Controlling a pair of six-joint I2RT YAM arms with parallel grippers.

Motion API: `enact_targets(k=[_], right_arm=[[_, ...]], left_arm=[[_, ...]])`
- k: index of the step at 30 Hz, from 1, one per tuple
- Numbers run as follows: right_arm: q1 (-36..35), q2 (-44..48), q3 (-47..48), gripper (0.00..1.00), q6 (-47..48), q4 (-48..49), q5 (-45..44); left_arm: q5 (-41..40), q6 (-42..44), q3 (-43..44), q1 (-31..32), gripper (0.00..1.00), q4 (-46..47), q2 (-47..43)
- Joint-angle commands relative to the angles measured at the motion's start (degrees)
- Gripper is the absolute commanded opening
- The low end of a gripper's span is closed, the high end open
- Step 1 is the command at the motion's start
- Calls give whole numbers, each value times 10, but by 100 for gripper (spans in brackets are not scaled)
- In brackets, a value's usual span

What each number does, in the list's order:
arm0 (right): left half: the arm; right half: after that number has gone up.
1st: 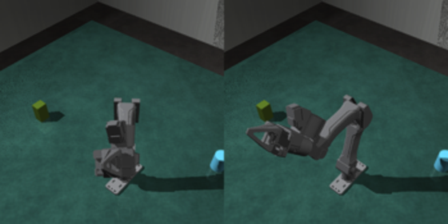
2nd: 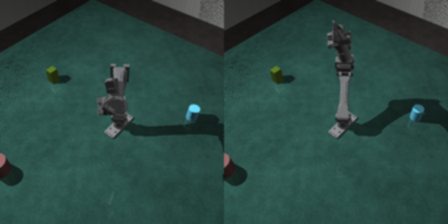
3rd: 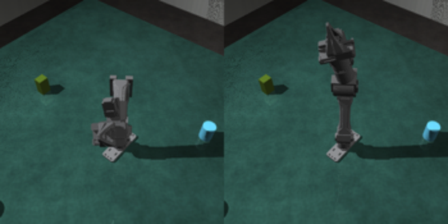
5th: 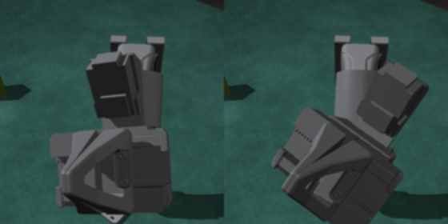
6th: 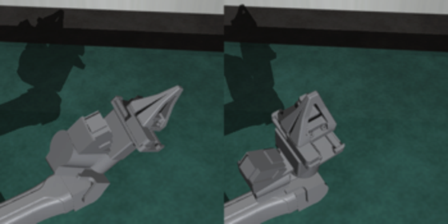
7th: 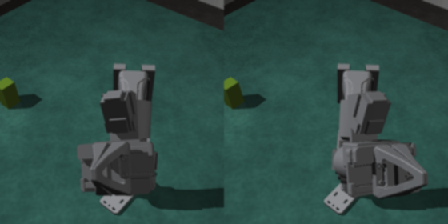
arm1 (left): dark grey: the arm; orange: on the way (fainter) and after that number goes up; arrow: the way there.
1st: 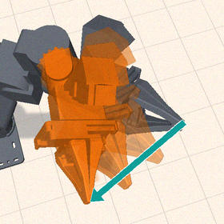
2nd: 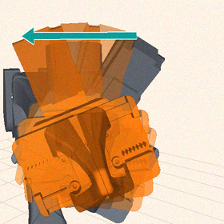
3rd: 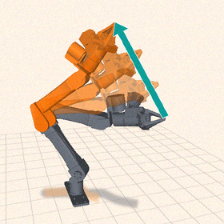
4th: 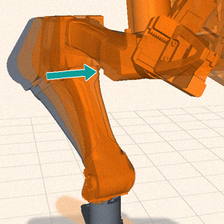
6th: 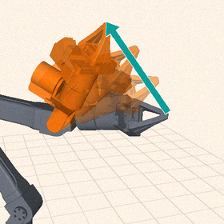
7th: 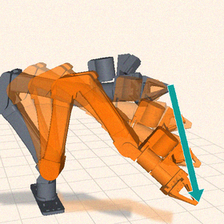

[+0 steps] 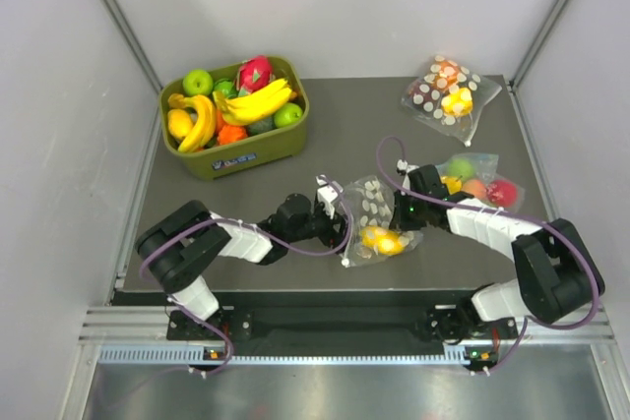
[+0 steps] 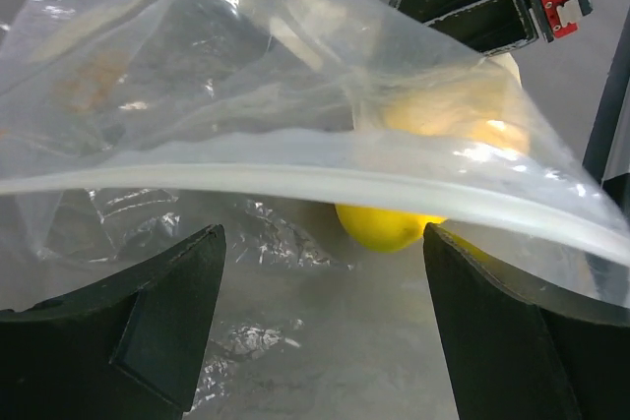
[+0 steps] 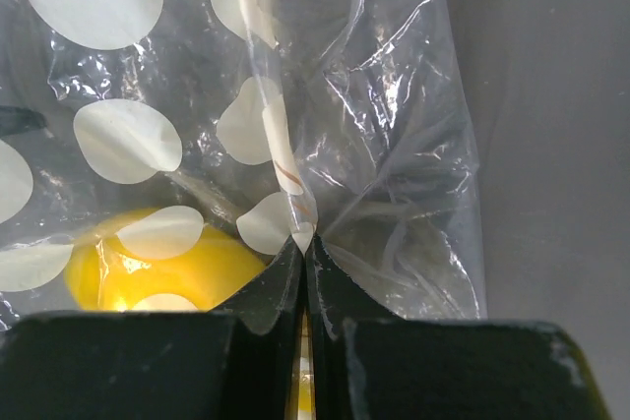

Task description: Open the zip-top bag and remove the fake food

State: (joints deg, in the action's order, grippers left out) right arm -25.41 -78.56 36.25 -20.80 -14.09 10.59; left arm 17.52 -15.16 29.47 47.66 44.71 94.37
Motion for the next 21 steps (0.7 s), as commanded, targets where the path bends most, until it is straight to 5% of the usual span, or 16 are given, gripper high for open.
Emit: enact_targets(k=[1,12,21], right_arm=[[-13,-11,-6,0,-6,18,1],[-29,-19,-9,0,-14,32,2],[-32,1,-10,0,-19,29,5]], left_arm=[[22,-8,16,7,86,80,19],[87,-26,3,29,86,161,46],[117,-37,23,31,70,152,86]])
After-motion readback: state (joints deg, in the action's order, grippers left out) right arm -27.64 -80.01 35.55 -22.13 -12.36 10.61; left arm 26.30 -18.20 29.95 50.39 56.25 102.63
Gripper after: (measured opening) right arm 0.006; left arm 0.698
